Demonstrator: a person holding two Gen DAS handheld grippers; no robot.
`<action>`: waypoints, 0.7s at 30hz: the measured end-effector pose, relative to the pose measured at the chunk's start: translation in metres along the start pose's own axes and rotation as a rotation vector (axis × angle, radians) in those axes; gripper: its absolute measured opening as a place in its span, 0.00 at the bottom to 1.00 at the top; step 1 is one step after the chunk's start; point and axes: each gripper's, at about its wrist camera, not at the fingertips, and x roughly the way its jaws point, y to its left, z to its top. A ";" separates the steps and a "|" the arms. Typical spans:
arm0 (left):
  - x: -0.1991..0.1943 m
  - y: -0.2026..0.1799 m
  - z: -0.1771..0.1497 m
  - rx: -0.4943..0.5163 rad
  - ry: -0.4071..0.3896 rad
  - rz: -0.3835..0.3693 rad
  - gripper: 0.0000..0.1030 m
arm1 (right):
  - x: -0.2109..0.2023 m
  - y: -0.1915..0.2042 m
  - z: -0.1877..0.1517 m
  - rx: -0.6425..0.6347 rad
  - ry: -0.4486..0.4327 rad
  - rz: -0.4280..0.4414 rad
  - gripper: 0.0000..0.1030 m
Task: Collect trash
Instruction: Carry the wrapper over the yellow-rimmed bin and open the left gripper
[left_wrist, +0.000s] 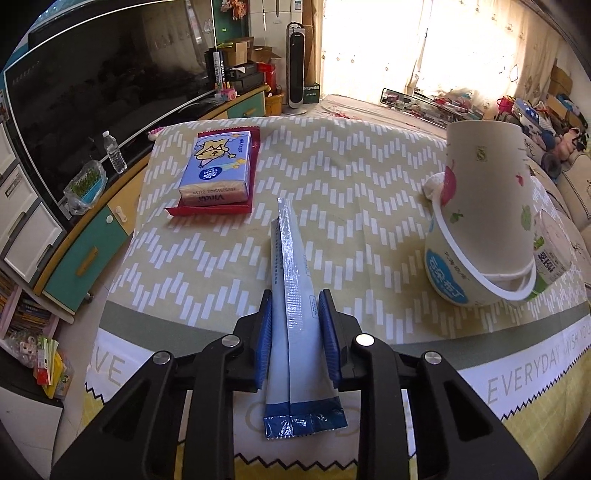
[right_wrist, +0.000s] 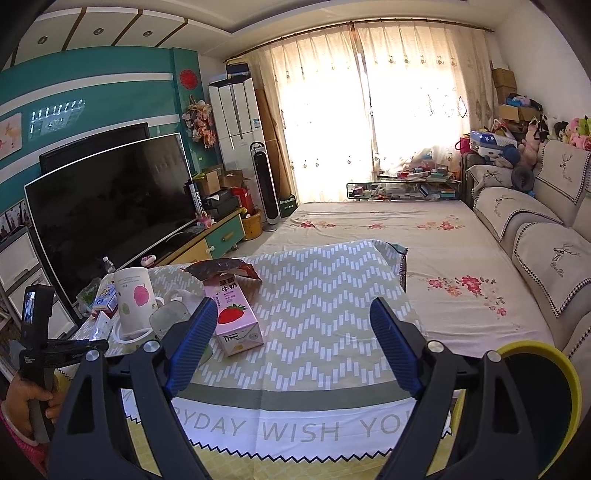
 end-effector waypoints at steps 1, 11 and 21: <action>-0.003 -0.001 -0.002 0.000 -0.004 -0.001 0.24 | 0.000 -0.001 0.000 0.002 -0.002 -0.003 0.78; -0.079 -0.024 -0.024 0.058 -0.112 -0.059 0.24 | -0.023 -0.018 0.008 0.062 -0.107 -0.094 0.80; -0.132 -0.167 -0.036 0.369 -0.153 -0.356 0.24 | -0.053 -0.066 0.018 0.145 -0.181 -0.321 0.81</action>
